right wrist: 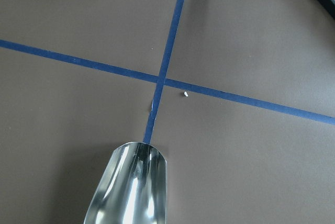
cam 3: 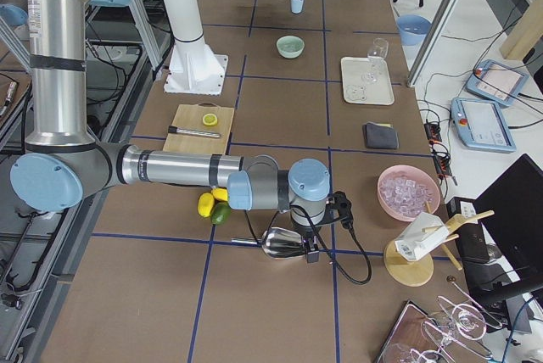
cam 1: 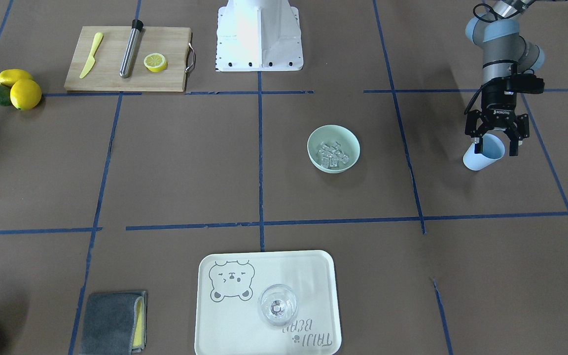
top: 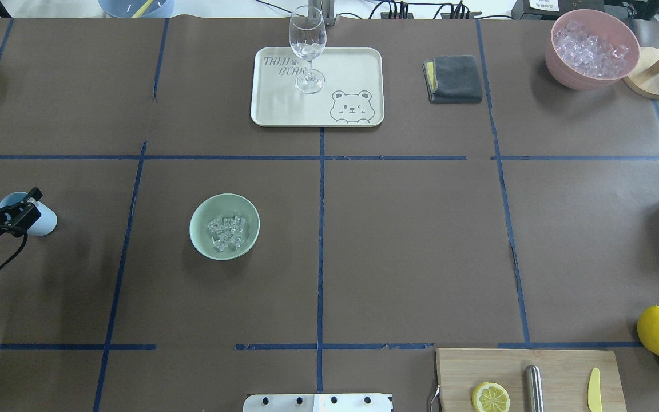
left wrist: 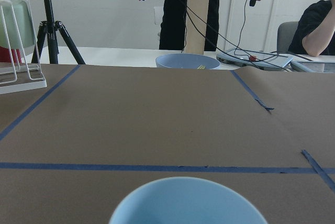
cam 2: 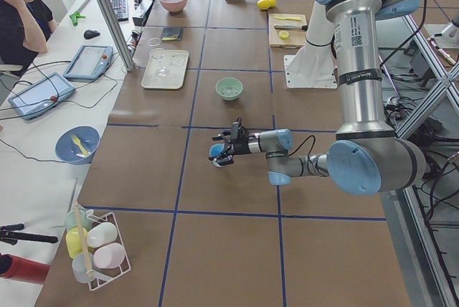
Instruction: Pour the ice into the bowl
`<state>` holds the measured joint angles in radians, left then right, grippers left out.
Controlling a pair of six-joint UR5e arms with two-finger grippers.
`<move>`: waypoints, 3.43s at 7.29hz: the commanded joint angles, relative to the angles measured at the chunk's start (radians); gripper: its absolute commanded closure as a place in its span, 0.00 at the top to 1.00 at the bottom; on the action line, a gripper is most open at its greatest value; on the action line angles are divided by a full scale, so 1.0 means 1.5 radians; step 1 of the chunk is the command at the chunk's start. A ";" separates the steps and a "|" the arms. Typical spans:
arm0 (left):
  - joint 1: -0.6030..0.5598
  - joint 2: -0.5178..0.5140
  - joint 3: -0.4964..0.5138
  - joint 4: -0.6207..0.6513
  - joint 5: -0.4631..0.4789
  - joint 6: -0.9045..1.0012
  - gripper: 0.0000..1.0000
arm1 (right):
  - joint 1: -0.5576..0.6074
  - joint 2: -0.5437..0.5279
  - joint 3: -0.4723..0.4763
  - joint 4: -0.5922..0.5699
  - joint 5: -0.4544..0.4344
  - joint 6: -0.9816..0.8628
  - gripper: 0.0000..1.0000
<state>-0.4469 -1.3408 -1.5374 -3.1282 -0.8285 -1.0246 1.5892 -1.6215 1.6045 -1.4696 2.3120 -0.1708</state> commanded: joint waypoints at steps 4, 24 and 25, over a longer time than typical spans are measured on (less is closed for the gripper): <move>-0.438 -0.008 -0.071 0.097 -0.558 0.406 1.00 | 0.000 0.005 0.007 0.000 0.002 0.001 1.00; -0.761 -0.123 -0.127 1.072 -1.032 0.676 1.00 | -0.658 0.566 0.055 -0.028 -0.317 0.851 0.99; -0.761 -0.123 -0.128 1.072 -1.032 0.675 1.00 | -0.698 0.648 -0.039 -0.027 -0.344 0.907 0.99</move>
<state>-1.5877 -1.5245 -1.7277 -1.5199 -2.3761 -0.0109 0.6290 -0.8000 1.7027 -1.5065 1.8683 1.0705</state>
